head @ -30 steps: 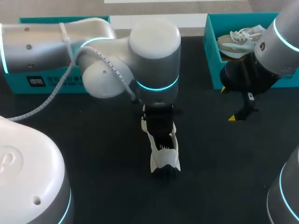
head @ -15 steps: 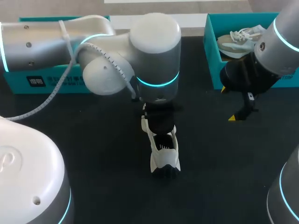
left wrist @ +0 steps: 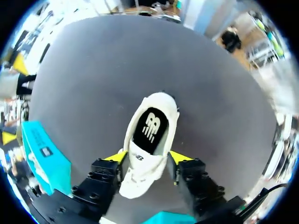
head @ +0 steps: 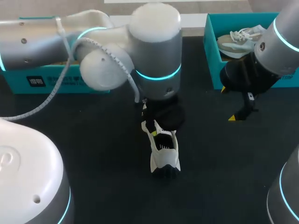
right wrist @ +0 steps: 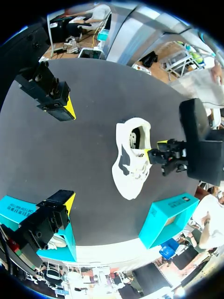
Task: Take the shoe out of the shoebox, open the shoe tongue, remove and reinsert the insole, then place the shoe into the shoebox
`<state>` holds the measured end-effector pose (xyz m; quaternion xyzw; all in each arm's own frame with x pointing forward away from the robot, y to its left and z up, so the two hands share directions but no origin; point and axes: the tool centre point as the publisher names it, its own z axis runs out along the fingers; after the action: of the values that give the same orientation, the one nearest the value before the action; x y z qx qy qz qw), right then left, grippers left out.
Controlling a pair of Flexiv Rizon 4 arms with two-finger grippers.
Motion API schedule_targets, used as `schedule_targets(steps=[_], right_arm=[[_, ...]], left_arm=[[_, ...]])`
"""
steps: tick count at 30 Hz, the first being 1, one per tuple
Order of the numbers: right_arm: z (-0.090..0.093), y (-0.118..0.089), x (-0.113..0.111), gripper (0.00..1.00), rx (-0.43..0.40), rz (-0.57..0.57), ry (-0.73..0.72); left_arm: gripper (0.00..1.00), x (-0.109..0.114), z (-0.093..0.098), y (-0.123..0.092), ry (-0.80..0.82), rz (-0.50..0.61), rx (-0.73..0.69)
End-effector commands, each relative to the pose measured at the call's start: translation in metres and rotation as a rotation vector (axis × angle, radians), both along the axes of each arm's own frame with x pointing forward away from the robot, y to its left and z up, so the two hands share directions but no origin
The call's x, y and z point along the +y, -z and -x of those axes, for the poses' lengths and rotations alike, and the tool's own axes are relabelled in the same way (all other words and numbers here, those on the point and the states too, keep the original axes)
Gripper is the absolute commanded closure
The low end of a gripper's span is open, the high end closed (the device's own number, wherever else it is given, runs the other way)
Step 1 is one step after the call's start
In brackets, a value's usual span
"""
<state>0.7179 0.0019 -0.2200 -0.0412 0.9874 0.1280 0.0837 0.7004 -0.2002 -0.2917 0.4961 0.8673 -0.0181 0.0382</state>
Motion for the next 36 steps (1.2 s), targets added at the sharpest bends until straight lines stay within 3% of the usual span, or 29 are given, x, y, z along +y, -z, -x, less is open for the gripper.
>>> schedule_targets(steps=[1, 11, 16, 20, 26, 36], right_arm=[[0.001, 0.001, 0.001, 0.0, -0.001, 0.002, 0.002], [0.001, 0.001, 0.001, 0.0, -0.001, 0.002, 0.002], [0.001, 0.001, 0.001, 0.0, -0.001, 0.002, 0.002], [0.001, 0.001, 0.001, 0.0, -0.001, 0.002, 0.002], [0.001, 0.001, 0.001, 0.0, -0.001, 0.002, 0.002], [0.001, 0.001, 0.001, 0.0, -0.001, 0.002, 0.002]], left_arm=[[0.0, 0.013, 0.006, -0.01, -0.272, 0.085, 0.059], [0.0, 0.013, 0.006, -0.01, -0.272, 0.085, 0.059], [0.0, 0.023, 0.037, 0.002, -0.559, 0.068, 0.111], [0.0, 0.03, 0.05, 0.005, -0.75, 0.06, 0.093], [0.0, 0.034, 0.063, 0.012, -0.879, 0.094, 0.085], [0.0, 0.014, 0.076, 0.029, -1.022, 0.098, 0.112]])
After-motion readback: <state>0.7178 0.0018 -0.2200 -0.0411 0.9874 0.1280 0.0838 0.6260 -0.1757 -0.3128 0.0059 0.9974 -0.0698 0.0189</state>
